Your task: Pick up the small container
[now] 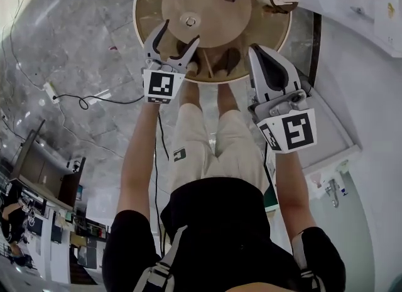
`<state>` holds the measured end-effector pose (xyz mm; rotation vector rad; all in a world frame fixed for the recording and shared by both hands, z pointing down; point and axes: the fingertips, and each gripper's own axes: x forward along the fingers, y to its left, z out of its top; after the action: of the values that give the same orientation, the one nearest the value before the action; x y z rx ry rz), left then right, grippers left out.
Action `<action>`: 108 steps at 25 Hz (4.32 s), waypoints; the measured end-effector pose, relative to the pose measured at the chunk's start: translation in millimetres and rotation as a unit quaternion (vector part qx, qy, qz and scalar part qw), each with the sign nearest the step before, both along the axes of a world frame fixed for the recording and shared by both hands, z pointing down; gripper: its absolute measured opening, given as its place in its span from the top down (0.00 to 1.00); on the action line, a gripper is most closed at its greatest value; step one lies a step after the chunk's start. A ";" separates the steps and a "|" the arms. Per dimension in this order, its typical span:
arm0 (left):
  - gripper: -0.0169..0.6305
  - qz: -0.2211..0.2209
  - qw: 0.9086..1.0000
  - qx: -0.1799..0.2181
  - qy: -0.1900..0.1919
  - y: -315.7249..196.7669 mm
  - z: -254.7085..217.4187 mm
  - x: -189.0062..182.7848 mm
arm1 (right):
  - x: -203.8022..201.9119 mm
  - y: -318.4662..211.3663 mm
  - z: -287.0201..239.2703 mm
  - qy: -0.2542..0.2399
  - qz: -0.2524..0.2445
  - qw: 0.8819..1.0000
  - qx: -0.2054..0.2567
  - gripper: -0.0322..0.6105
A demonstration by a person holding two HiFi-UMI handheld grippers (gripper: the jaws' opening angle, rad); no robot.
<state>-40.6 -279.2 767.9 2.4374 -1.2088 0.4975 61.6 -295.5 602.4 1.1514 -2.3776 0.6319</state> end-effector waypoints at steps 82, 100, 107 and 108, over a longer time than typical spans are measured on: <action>0.44 -0.072 0.997 -0.011 -0.029 100.6 -197.1 26.1 | 54.7 97.2 -162.9 0.000 0.040 0.997 0.067 0.95; 0.44 -0.082 0.996 0.012 -0.023 242.0 -380.8 79.6 | 121.2 235.0 -292.6 -0.068 0.043 0.984 0.161 0.95; 0.44 -0.092 0.994 0.045 -0.030 238.9 -446.1 72.1 | 109.0 230.6 -332.1 -0.082 0.018 0.978 0.193 0.95; 0.44 -0.096 0.994 0.048 -0.029 238.3 -455.0 68.2 | 104.9 229.8 -336.3 -0.083 0.015 0.977 0.195 0.95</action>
<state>27.6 -40.9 312.9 2.3651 -1.5060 0.4658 166.5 -65.8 266.1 1.3376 -2.7143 0.2841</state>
